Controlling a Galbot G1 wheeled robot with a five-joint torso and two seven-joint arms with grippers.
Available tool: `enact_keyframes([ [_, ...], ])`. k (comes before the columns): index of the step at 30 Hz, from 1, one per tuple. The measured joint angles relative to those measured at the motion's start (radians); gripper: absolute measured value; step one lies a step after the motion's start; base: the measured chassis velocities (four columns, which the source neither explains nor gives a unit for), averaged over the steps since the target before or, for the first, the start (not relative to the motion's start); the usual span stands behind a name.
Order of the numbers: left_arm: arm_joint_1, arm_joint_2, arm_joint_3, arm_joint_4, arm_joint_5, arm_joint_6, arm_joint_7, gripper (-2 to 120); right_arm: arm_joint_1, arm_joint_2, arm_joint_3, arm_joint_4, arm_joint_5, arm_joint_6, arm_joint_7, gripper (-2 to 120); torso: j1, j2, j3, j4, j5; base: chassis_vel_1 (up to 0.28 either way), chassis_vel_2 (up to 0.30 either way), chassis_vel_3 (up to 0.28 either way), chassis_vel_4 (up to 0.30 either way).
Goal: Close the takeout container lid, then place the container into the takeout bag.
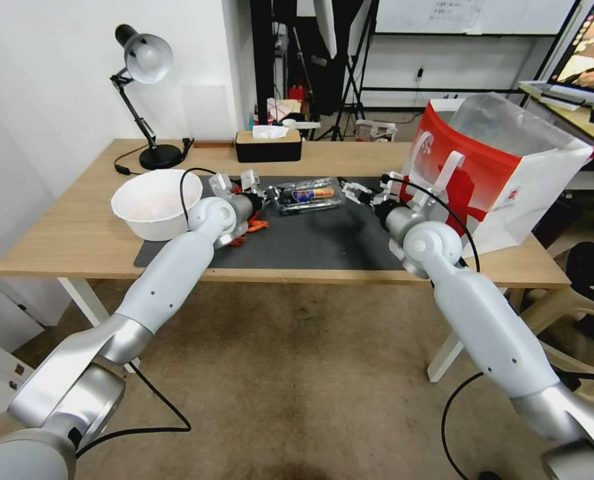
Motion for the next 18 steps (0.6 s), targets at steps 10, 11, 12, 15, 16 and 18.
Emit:
enact_keyframes([
  [10,0.004,0.006,-0.002,-0.008,-0.003,0.002,0.000,0,0.083,0.014,-0.037,-0.121,-0.046,-0.094,-0.086,100,0.000,0.000,0.000,0.0000,0.0001,0.000,0.000,0.000,0.000],
  [11,0.004,0.006,-0.002,-0.008,-0.003,0.002,0.001,0,0.098,0.018,-0.041,-0.142,-0.057,-0.103,-0.107,100,0.000,0.000,0.000,0.0000,0.0001,0.000,0.000,0.000,0.000],
  [12,0.004,0.005,-0.002,-0.008,-0.003,0.002,0.001,0,0.112,0.021,-0.045,-0.160,-0.065,-0.107,-0.124,100,0.000,0.000,0.000,0.0000,0.0001,0.000,0.000,0.000,0.000],
  [15,0.004,0.004,-0.002,-0.008,-0.003,0.002,0.001,0,0.135,0.026,-0.051,-0.188,-0.077,-0.110,-0.147,100,0.000,0.000,0.000,0.0000,0.0000,0.000,0.000,0.000,0.000],
  [16,0.004,0.004,-0.002,-0.008,-0.003,0.002,0.001,0,0.151,0.030,-0.055,-0.209,-0.085,-0.111,-0.164,100,0.000,0.000,0.000,0.0000,0.0000,0.000,0.000,0.000,0.000],
  [18,0.004,0.004,-0.002,-0.009,-0.003,0.002,0.001,0,0.164,0.033,-0.058,-0.225,-0.090,-0.112,-0.178,100,0.000,0.000,0.000,0.0000,0.0000,0.000,0.000,0.000,0.000],
])
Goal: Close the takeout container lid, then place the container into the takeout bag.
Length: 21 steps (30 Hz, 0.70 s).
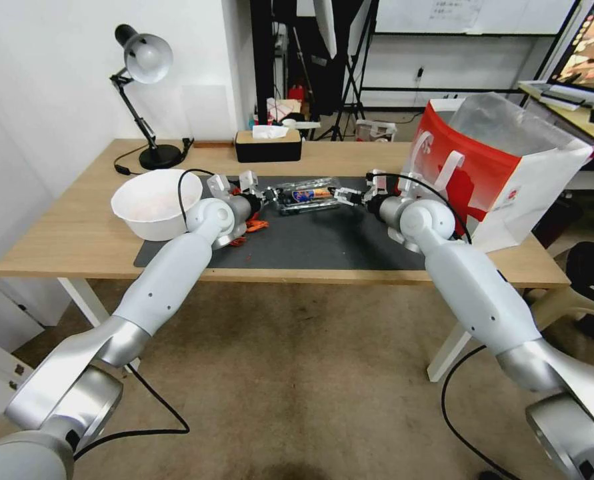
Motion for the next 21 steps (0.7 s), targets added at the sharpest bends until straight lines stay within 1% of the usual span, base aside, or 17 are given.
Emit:
enact_keyframes([
  [3,0.000,0.002,0.000,-0.001,-0.001,0.000,0.000,0,0.033,0.009,-0.013,-0.044,-0.013,0.000,-0.046,100,0.000,0.000,0.000,0.0000,0.0000,0.000,0.000,0.000,0.000],
  [8,-0.002,0.003,0.001,-0.001,-0.002,0.000,0.001,0,0.058,0.018,-0.028,-0.085,-0.027,0.002,-0.078,100,0.000,0.000,0.000,0.0000,0.0000,0.000,0.000,0.000,0.000],
  [12,-0.003,0.004,0.001,0.002,-0.002,0.000,0.002,0,0.083,0.035,-0.036,-0.147,-0.053,0.007,-0.118,100,0.000,0.000,0.000,0.0000,0.0001,0.000,0.000,0.000,0.000],
  [21,-0.003,0.002,0.004,0.000,-0.002,0.000,0.003,0,0.112,0.053,-0.053,-0.220,-0.103,0.013,-0.164,100,0.000,0.000,0.000,0.0000,0.0000,0.000,0.000,0.000,0.000],
])
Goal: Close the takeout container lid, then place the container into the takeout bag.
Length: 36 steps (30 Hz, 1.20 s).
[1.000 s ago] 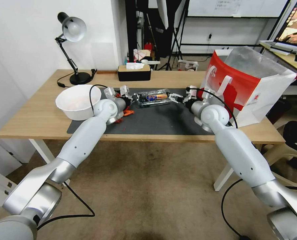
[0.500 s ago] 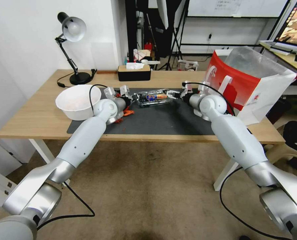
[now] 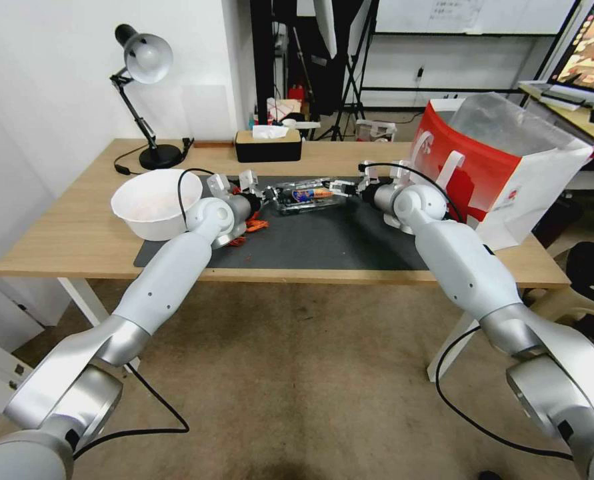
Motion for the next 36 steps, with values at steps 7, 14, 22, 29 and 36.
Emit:
enact_keyframes([
  [7,0.000,-0.003,0.001,-0.001,0.000,0.000,0.000,0,0.004,0.005,-0.001,-0.032,-0.019,-0.013,-0.004,100,0.000,0.000,0.000,-0.0002,0.0001,0.000,0.000,0.000,0.000],
  [14,-0.002,-0.004,0.002,-0.001,0.000,0.000,-0.001,0,0.015,0.014,-0.012,-0.061,-0.019,-0.013,-0.039,100,0.000,0.000,0.000,0.0000,0.0001,0.000,0.000,0.000,0.000],
  [22,-0.005,-0.002,0.002,-0.001,0.000,0.000,-0.001,0,0.031,0.031,-0.020,-0.091,-0.034,-0.006,-0.073,100,0.000,0.000,0.000,-0.0001,0.0000,0.000,0.000,0.000,0.000],
  [29,-0.003,0.000,0.002,-0.006,-0.001,0.000,0.000,0,0.037,0.043,-0.026,-0.106,-0.044,-0.003,-0.085,100,0.000,0.000,0.000,0.0000,0.0000,0.000,0.000,0.000,0.000],
  [36,0.002,0.002,0.002,-0.017,-0.001,0.001,0.000,0,0.041,0.054,-0.039,-0.120,-0.047,-0.003,-0.092,100,0.000,0.000,0.000,-0.0001,0.0001,0.000,0.000,0.000,0.000],
])
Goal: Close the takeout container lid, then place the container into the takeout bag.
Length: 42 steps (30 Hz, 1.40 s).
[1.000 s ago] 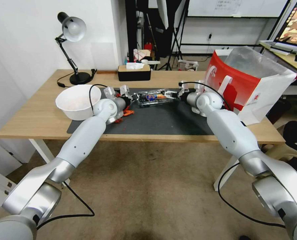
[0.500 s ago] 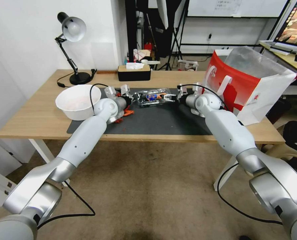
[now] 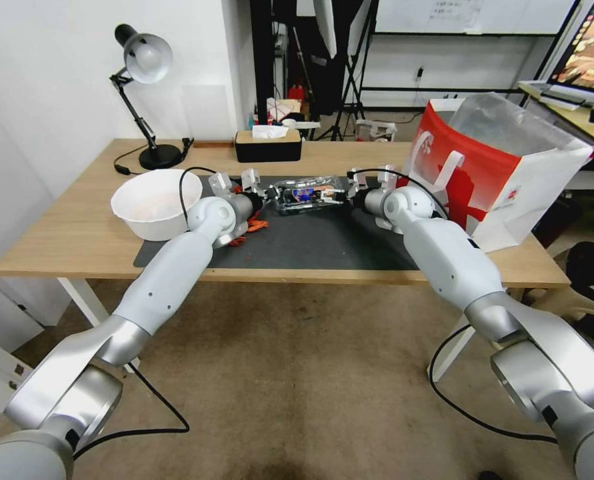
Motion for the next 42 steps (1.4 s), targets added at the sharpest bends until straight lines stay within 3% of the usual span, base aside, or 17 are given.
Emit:
enact_keyframes([
  [10,0.000,0.001,0.000,-0.005,0.000,0.000,-0.002,0,0.001,0.009,-0.005,-0.011,0.000,-0.005,0.000,99,0.000,0.000,0.000,0.0000,-0.0001,0.000,0.000,0.000,0.000],
  [18,0.000,-0.001,0.001,-0.006,0.000,0.000,-0.002,0,-0.002,0.004,-0.002,-0.011,0.010,-0.008,0.005,86,0.000,0.000,0.000,0.0000,-0.0001,0.000,0.000,0.000,0.000],
  [24,-0.001,-0.001,0.003,-0.006,0.000,0.001,-0.003,0,-0.004,0.001,0.005,-0.012,0.019,-0.007,0.023,60,0.000,0.000,0.000,-0.0001,0.0001,0.000,0.000,0.000,0.000],
  [29,-0.002,0.000,0.003,-0.007,0.000,0.001,-0.003,0,-0.007,0.001,0.007,-0.012,0.020,-0.005,0.029,46,0.000,0.000,0.000,0.0000,0.0001,0.000,0.000,0.000,0.000],
  [31,-0.002,0.000,0.004,-0.007,0.000,0.001,-0.003,0,-0.008,0.001,0.008,-0.012,0.021,-0.002,0.032,35,0.000,0.000,0.000,0.0000,0.0001,0.000,0.000,0.000,0.000],
  [42,-0.001,0.010,-0.003,-0.026,0.000,0.002,-0.002,0,-0.011,-0.001,0.011,-0.008,0.027,-0.001,0.044,10,0.000,0.000,0.000,0.0001,0.0000,0.000,0.000,0.000,0.000],
])
